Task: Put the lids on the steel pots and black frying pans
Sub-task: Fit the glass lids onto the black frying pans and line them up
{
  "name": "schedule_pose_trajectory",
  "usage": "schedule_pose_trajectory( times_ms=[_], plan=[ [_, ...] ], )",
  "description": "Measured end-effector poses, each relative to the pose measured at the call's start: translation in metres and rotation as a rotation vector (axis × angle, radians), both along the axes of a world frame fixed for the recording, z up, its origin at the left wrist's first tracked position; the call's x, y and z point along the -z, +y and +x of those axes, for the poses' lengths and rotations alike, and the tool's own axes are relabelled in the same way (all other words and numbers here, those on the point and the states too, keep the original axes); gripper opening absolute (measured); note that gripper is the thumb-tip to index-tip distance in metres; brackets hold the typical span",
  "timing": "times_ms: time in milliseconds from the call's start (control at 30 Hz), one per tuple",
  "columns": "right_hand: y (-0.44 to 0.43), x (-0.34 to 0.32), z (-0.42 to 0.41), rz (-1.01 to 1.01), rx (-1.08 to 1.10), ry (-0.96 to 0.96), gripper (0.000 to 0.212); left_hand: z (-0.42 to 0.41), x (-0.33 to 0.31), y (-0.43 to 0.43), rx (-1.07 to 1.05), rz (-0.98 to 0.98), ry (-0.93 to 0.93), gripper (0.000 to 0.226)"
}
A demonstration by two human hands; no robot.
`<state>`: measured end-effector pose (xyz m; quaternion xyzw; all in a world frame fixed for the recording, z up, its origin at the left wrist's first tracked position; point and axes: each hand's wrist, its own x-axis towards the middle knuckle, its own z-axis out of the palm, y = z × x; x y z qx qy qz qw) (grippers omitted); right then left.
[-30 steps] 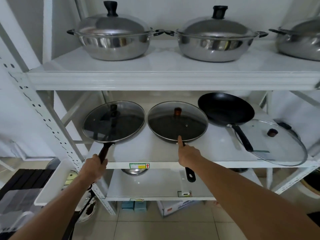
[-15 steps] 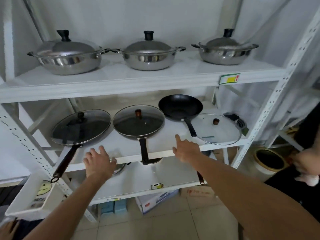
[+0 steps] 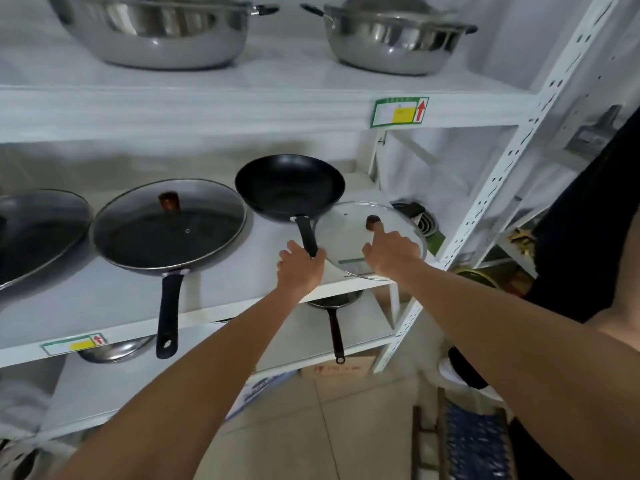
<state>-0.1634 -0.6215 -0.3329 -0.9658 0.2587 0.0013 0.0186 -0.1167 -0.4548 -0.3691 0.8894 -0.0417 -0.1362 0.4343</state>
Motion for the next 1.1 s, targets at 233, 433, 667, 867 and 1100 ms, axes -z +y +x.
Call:
schedule_pose_trajectory(
  times_ms=[233,433,667,867,1100],
  plan=[
    [-0.067,0.034,0.05,0.091,0.02,0.049,0.055,0.064,0.031,-0.045,-0.126,-0.288,0.244,0.047],
    [-0.106,0.062,0.107,0.152,0.031,0.016,0.054,0.083,0.037,-0.071,-0.266,-0.585,0.443,0.026],
    [-0.125,0.098,0.154,0.151,-0.065,0.017,0.041,0.088,0.044,-0.082,-0.299,-0.62,0.401,0.026],
    [-0.131,0.108,0.161,0.224,-0.114,-0.117,0.031,0.089,0.046,-0.084,-0.326,-0.54,0.373,0.031],
    [-0.136,0.108,0.144,0.203,-0.164,-0.139,0.026,0.089,0.04,-0.085,-0.32,-0.462,0.345,0.032]
  ],
)
